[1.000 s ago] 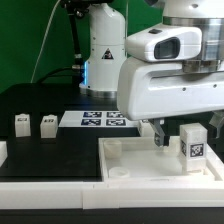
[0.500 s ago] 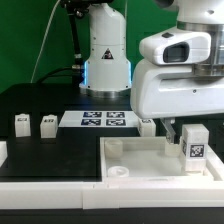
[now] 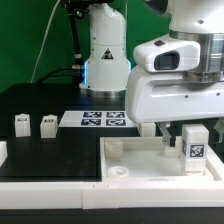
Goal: Assemble one leg
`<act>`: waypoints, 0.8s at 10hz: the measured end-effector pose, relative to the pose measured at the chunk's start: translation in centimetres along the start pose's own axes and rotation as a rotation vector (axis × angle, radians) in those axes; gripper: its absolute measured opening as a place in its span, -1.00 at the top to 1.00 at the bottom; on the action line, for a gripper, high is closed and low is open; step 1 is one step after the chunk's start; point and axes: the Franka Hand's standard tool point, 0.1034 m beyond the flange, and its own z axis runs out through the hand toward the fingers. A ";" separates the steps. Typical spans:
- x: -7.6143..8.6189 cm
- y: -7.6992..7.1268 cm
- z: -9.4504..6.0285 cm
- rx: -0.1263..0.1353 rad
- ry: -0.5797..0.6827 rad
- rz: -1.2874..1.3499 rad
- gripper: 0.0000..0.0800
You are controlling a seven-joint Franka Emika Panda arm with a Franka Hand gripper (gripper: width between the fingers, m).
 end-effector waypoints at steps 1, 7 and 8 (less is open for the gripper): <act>0.0 0.0 0.0 0.000 0.000 0.000 0.04; 0.0 -0.2 0.1 0.001 0.004 0.100 0.27; -0.4 -0.6 0.2 0.007 0.028 0.292 0.27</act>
Offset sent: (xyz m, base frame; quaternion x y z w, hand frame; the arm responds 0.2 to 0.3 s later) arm 0.0000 0.0000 0.0000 0.0000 0.0000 0.0000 1.0000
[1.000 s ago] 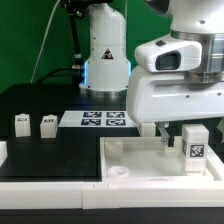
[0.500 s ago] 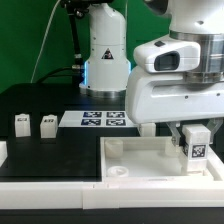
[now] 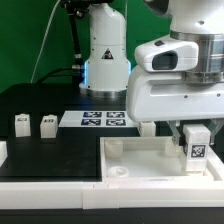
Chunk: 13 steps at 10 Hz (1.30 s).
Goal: Assemble one leg
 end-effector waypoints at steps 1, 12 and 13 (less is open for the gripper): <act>-0.7 -0.1 0.1 0.009 0.002 0.155 0.27; -1.1 -1.2 0.4 0.043 -0.024 0.553 -0.55; -1.0 -1.0 0.5 0.046 -0.016 0.396 -0.60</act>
Offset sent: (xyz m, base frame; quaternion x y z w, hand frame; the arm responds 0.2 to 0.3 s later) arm 0.0011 -0.0066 -0.0051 -0.0244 0.0040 0.3500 0.9364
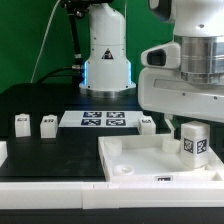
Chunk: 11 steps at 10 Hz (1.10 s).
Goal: Assemble one leg
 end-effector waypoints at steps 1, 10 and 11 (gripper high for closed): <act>0.1 0.1 0.0 -0.002 0.002 -0.164 -0.62; 0.8 0.4 -0.6 -0.023 0.000 -0.972 -0.39; 0.8 0.4 -0.6 -0.023 0.000 -0.972 -0.39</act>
Offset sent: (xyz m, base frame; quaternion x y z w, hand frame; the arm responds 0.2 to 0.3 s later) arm -0.0002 -0.0007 0.0080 -0.0037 0.0051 -0.3167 0.9485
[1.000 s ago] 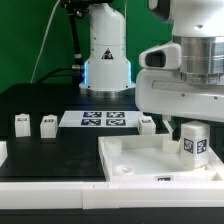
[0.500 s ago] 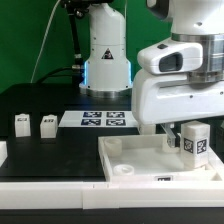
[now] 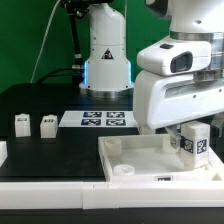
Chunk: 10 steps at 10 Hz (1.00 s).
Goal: Assemble one leg
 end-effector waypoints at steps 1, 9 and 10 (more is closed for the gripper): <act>0.0 0.0 0.0 0.001 0.000 0.004 0.12; 0.1 -0.4 0.1 0.019 -0.003 0.979 0.28; 0.1 -0.3 0.2 0.021 0.001 1.064 0.28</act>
Offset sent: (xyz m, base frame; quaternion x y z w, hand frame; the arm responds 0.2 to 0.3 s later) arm -0.0143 0.0003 -0.0048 -0.0307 -0.0327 0.2447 0.9686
